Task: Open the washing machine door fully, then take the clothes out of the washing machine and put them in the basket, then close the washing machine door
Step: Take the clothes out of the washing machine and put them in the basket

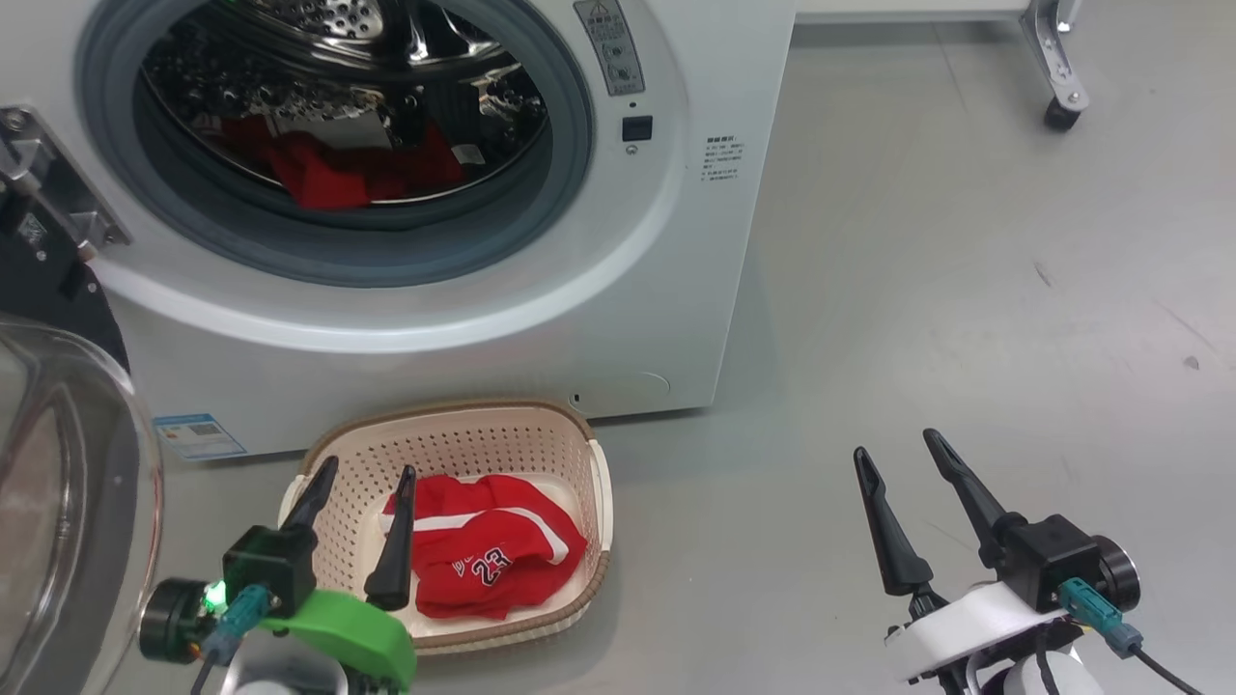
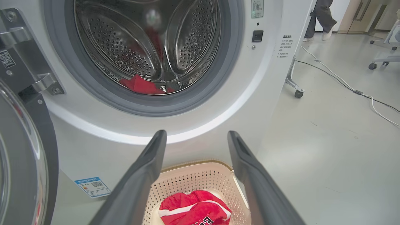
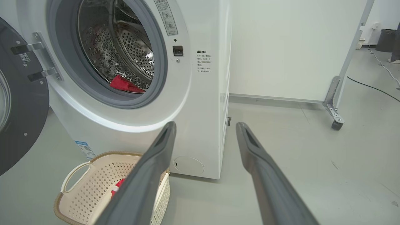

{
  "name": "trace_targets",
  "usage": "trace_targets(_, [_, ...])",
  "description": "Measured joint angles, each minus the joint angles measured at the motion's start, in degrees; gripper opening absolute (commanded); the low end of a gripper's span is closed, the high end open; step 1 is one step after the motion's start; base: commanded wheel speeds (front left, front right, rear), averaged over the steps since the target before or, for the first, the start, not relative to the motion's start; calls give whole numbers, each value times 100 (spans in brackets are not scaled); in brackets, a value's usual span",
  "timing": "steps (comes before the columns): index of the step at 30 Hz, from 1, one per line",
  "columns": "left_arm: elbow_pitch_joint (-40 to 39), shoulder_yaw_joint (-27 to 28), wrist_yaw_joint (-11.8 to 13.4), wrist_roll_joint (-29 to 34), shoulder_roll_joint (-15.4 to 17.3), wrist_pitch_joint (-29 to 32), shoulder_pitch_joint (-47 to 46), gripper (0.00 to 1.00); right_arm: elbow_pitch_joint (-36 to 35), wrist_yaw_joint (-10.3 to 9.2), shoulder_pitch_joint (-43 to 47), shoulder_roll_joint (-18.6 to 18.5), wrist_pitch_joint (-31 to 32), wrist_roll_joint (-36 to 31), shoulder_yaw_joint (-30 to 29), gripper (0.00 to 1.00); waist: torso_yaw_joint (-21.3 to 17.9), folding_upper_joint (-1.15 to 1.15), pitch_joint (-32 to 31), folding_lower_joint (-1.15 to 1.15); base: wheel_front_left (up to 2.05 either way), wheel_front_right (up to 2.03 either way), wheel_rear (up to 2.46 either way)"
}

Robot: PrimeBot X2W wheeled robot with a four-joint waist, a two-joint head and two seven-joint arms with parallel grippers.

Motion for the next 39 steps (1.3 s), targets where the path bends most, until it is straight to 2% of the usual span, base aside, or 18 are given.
trace_targets(8, [487,-26,-71,35,21,458,-903,100,-124,1,-189,0,0,2,49,100,-207,0,577,0,0,0,0])
trace_targets(14, [976,-1,-123,54,221,989,-1596,100,-270,0,-346,0,0,135,143,100,-410,0,1021,1,0,0,0])
trace_targets(23, [1434,256,-178,123,817,1835,-2732,100,-522,-112,-683,-1,0,755,435,100,-822,0,1680,1,0,0,0])
trace_targets(33, [1276,637,-178,253,1351,2296,-4167,100,-809,-271,-1049,-2,0,1352,816,100,-1260,0,2378,1,0,0,0])
trace_targets(39, [1165,720,-257,453,1847,2652,-5044,100,-1031,-366,-1361,-2,0,1716,1049,100,-1530,0,2854,1,0,0,0])
